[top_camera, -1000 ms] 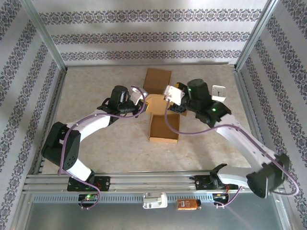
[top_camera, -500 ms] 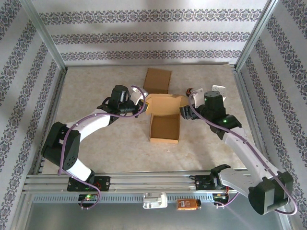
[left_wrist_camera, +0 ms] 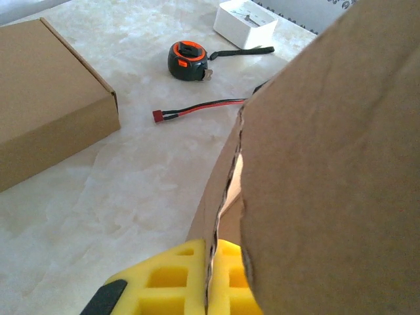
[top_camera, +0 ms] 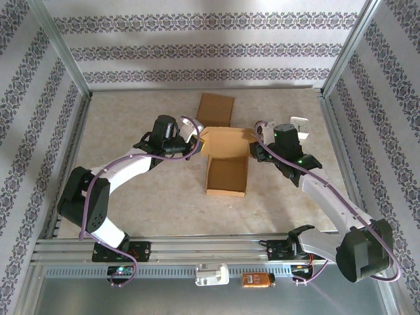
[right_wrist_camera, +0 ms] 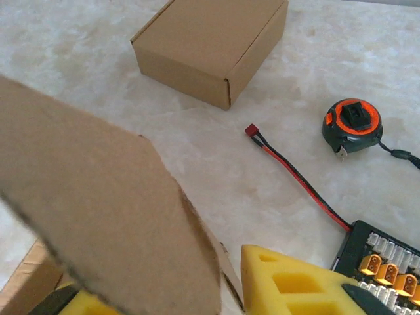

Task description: Fold the paper box

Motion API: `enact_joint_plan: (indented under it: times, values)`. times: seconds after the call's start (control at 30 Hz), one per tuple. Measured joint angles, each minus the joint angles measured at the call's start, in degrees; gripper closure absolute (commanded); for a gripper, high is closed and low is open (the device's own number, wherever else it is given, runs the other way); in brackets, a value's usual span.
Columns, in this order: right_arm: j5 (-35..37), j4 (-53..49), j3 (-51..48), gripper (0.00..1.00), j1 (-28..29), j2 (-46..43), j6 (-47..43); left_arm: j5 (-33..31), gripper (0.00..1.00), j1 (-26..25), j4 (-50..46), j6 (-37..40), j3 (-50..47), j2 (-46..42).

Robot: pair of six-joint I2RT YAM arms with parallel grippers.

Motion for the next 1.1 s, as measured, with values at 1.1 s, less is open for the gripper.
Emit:
enact_joint_plan:
  times: [1.1]
  values:
    - [8.6, 20.0, -2.5, 0.90, 7.5, 9.0, 26.0, -19.7, 1.00, -3.4, 7.5, -20.4, 0.9, 3.8]
